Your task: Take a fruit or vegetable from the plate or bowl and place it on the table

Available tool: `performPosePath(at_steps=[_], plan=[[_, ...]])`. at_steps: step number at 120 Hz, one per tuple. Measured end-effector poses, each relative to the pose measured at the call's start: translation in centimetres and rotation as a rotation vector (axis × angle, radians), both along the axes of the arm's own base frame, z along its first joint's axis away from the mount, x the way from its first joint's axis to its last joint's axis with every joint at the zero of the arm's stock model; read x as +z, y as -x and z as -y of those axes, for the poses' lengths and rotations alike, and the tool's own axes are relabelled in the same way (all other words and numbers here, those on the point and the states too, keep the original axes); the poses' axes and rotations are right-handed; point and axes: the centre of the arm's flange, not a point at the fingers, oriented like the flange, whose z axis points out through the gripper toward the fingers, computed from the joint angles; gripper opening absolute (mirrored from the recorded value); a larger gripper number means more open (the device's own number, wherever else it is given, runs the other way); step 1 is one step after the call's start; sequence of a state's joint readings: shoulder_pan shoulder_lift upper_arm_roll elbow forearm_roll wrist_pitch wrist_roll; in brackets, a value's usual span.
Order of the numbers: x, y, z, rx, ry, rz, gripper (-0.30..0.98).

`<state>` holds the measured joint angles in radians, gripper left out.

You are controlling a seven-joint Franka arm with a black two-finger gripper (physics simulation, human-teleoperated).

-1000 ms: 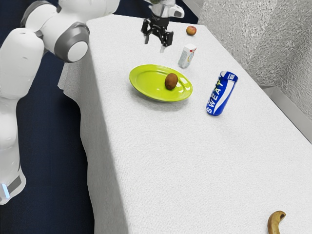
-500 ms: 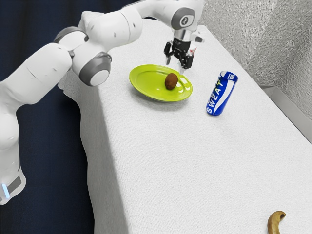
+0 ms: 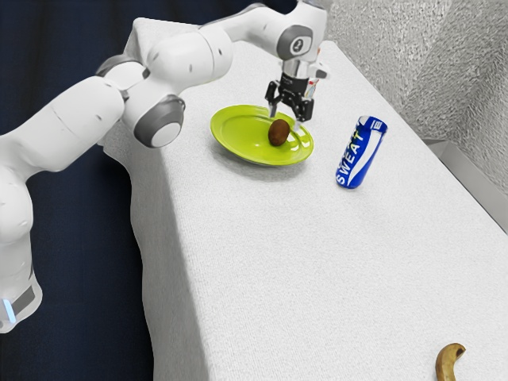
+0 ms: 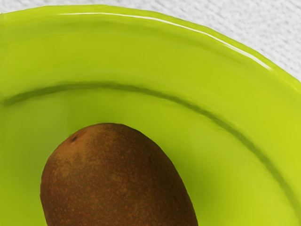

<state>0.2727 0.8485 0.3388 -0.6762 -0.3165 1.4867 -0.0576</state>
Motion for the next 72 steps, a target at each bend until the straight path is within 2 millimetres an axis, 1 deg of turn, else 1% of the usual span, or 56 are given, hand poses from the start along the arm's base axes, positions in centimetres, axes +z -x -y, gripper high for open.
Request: performPosePath(at_steps=[27,63,72], plan=[[-2.1,-0.4,-0.3,0.033,0.02,-0.013,0.69],[-5.6,-0.7,-1.2,0.07,0.035,-0.054,0.69],[-5.8,-0.7,-1.3,0.075,0.035,-0.056,0.63]])
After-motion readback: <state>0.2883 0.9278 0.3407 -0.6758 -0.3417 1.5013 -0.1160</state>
